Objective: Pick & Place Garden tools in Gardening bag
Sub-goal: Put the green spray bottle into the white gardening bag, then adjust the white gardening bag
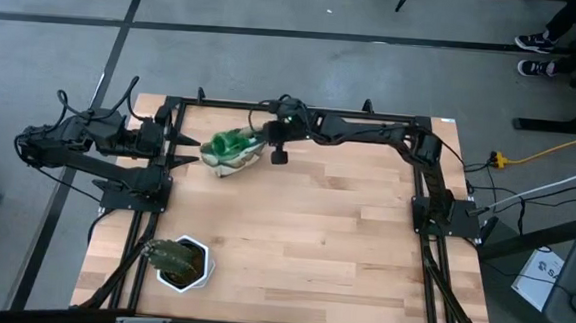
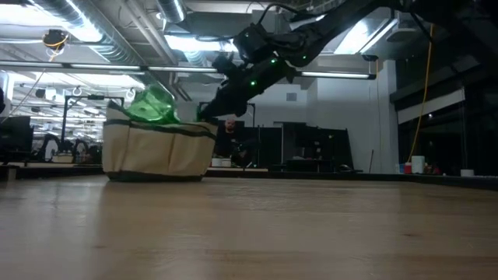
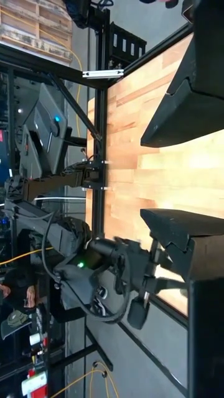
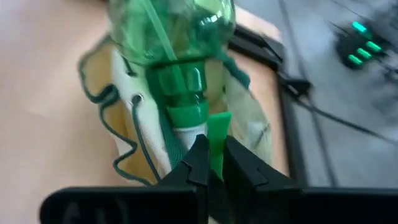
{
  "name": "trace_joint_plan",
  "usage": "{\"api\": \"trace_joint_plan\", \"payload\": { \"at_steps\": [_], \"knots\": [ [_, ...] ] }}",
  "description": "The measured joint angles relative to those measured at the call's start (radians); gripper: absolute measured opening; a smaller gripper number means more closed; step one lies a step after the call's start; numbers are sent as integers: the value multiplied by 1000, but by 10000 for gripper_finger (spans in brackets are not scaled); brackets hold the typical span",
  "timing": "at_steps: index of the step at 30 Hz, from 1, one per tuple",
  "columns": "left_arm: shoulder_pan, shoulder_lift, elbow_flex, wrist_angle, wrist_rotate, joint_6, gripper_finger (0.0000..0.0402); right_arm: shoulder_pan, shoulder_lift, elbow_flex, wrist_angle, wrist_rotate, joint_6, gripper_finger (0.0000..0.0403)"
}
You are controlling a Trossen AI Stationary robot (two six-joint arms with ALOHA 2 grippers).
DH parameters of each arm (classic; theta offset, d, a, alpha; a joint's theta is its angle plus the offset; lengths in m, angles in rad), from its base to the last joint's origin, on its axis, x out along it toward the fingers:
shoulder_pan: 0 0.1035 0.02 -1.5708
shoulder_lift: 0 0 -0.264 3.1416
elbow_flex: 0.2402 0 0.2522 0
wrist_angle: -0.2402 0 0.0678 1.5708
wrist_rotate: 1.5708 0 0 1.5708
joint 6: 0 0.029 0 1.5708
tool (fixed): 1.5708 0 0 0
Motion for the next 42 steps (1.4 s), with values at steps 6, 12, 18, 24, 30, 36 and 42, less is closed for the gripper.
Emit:
{"api": "trace_joint_plan", "payload": {
  "at_steps": [6, 12, 18, 24, 30, 36, 42],
  "knots": [
    [0, 0, 0, 0, 0, 0, 162, 21, 0, 0, -43, 140, -13, 15],
    [0, 0, 0, 0, 0, -2, 165, 17, 0, 0, -246, 39, -33, 2],
    [0, 0, 0, 1, 0, -1, 165, 2, -14, 5, -308, 7, -17, 1],
    [0, 0, 0, 8, -3, -2, 162, -12, -48, 138, -325, -13, 74, 2],
    [0, 0, 0, 7, 11, -27, 166, -11, -44, 189, -333, -14, 70, 2],
    [0, 10, 0, 5, 51, -90, 162, -24, -92, 188, -489, -169, 45, 3],
    [0, 58, -1, 11, -2, -72, 164, -101, -201, 149, -722, -400, 101, 20]
  ]
}}
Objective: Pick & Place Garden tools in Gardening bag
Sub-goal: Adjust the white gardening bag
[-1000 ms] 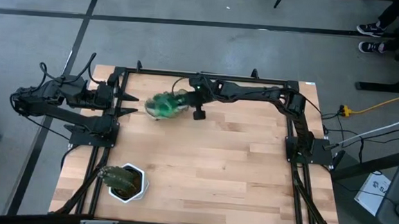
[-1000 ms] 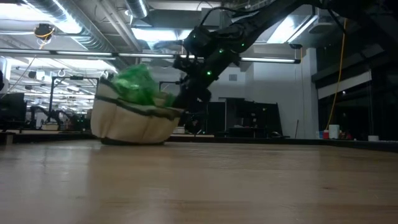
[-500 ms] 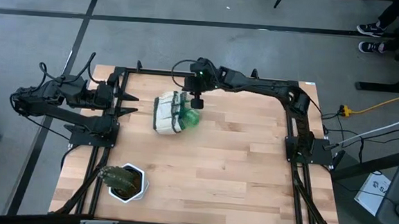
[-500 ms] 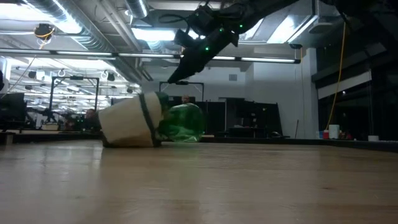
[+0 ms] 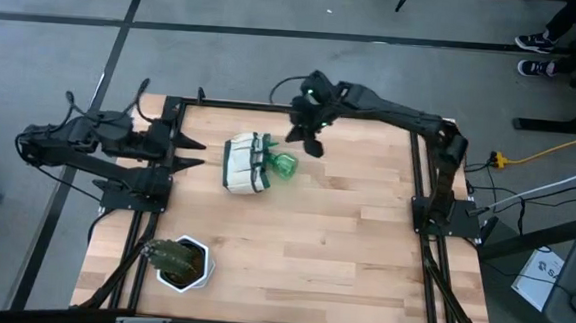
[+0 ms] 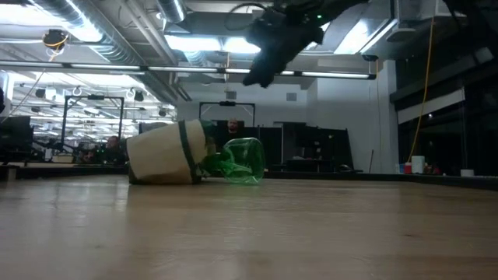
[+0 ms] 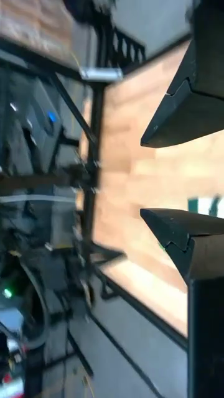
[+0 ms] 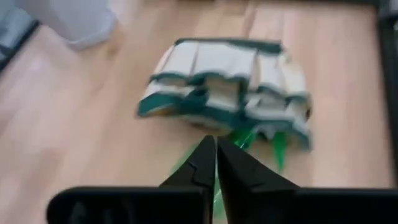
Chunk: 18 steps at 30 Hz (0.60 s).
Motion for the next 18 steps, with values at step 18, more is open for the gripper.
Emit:
{"api": "trace_joint_plan", "payload": {
  "at_steps": [18],
  "knots": [
    [215, 473, 192, -168, -16, 30, 136, 35, -454, -942, 785, 94, 384, 25]
  ]
}}
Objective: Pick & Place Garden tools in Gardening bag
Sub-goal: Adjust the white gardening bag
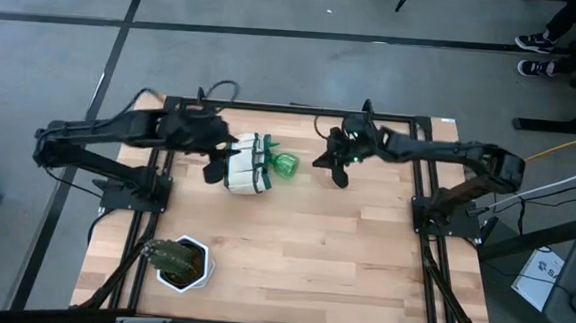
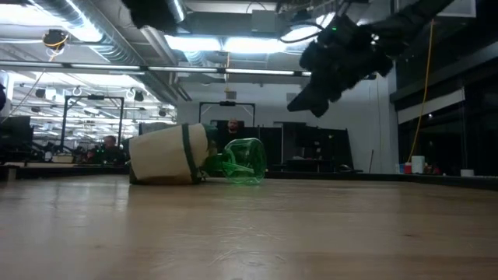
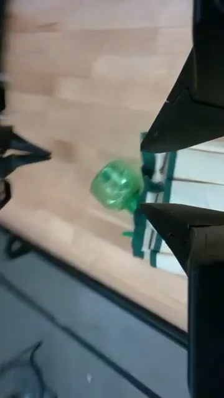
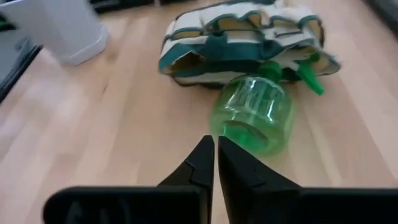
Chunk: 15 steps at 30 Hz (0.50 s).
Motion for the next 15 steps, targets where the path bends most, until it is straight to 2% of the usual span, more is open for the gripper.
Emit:
{"api": "trace_joint_plan", "payload": {
  "at_steps": [5, 12, 15],
  "knots": [
    [38, 213, 138, -68, 121, 148, 133, 50, 1, -126, 222, 28, 29, 25],
    [45, 518, 323, -183, 140, 299, 166, 86, 1, -131, 217, 77, 11, 29],
    [44, 611, 361, -198, 216, 348, 188, 86, 1, -131, 216, 77, 2, 40]
  ]
}}
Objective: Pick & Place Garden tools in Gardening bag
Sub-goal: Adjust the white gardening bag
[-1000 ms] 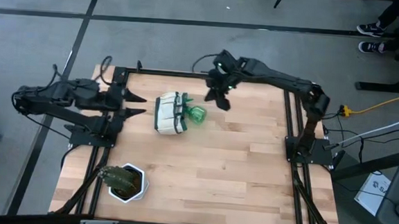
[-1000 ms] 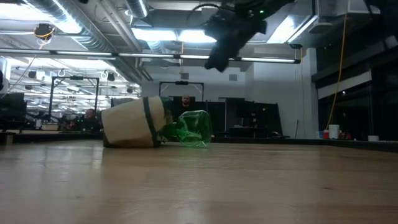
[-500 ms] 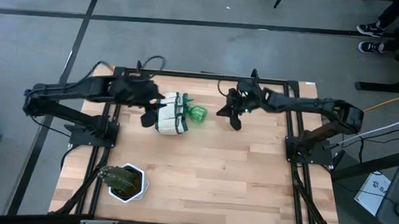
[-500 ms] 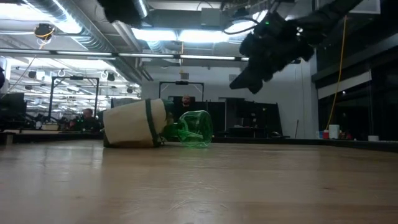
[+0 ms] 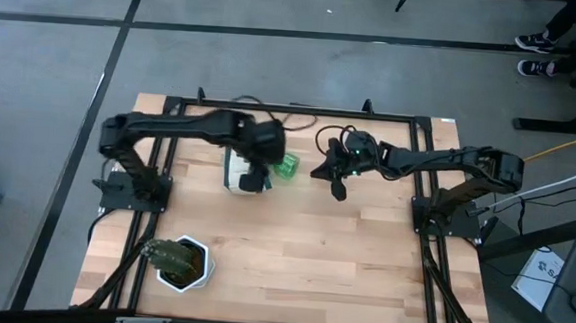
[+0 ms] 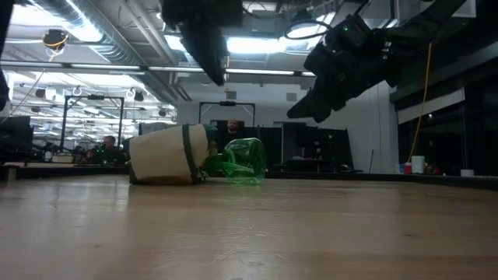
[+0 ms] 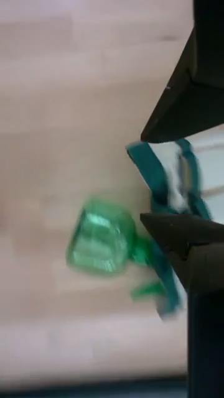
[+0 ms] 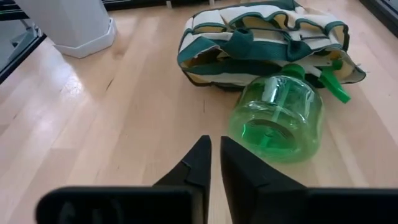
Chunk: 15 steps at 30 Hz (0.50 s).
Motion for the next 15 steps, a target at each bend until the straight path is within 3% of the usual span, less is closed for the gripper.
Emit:
{"api": "trace_joint_plan", "payload": {
  "at_steps": [4, 15],
  "knots": [
    [-8, 86, 13, -8, 79, 36, 217, 0, 0, 0, -4, 0, -3, 69],
    [-35, 174, 14, -11, 78, 178, 258, 0, 0, 0, -32, -4, -7, 179]
  ]
}}
